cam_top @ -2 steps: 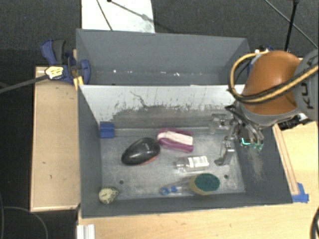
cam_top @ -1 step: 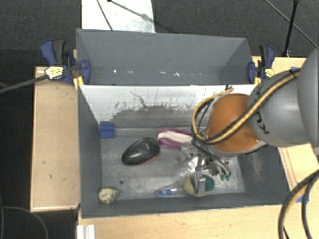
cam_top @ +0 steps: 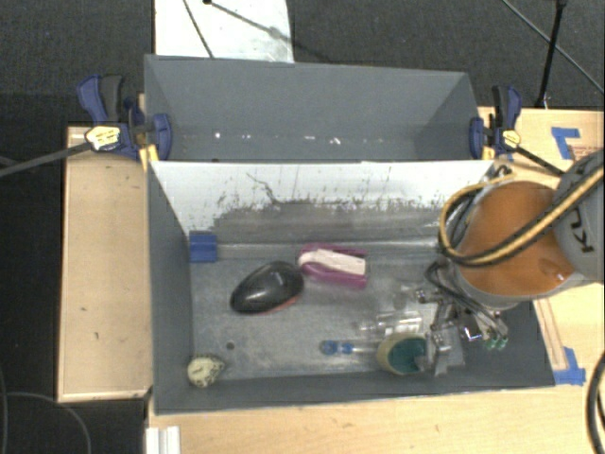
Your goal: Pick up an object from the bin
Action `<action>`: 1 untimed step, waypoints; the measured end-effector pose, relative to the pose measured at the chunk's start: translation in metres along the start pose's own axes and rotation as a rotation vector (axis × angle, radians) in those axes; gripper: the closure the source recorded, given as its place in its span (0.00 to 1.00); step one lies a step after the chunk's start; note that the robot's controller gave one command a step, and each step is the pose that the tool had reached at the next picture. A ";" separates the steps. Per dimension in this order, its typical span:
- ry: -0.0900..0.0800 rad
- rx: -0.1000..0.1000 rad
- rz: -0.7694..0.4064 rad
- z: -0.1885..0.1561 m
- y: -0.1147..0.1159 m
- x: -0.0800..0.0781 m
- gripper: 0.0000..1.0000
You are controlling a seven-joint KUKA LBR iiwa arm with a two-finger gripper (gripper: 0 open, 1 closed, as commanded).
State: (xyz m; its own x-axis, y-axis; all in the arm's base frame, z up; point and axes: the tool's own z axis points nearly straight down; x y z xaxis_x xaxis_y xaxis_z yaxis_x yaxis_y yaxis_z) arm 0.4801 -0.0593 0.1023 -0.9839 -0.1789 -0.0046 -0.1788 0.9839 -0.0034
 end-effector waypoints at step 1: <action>0.001 -0.002 0.303 -0.001 0.009 -0.007 0.00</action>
Offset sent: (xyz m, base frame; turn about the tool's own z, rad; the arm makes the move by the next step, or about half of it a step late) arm 0.0042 0.0106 0.0009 0.3026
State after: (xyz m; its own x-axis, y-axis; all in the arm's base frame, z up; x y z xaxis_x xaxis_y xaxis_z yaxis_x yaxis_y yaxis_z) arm 0.4850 -0.0488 0.1034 -0.9924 0.1226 -0.0041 0.1226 0.9925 0.0002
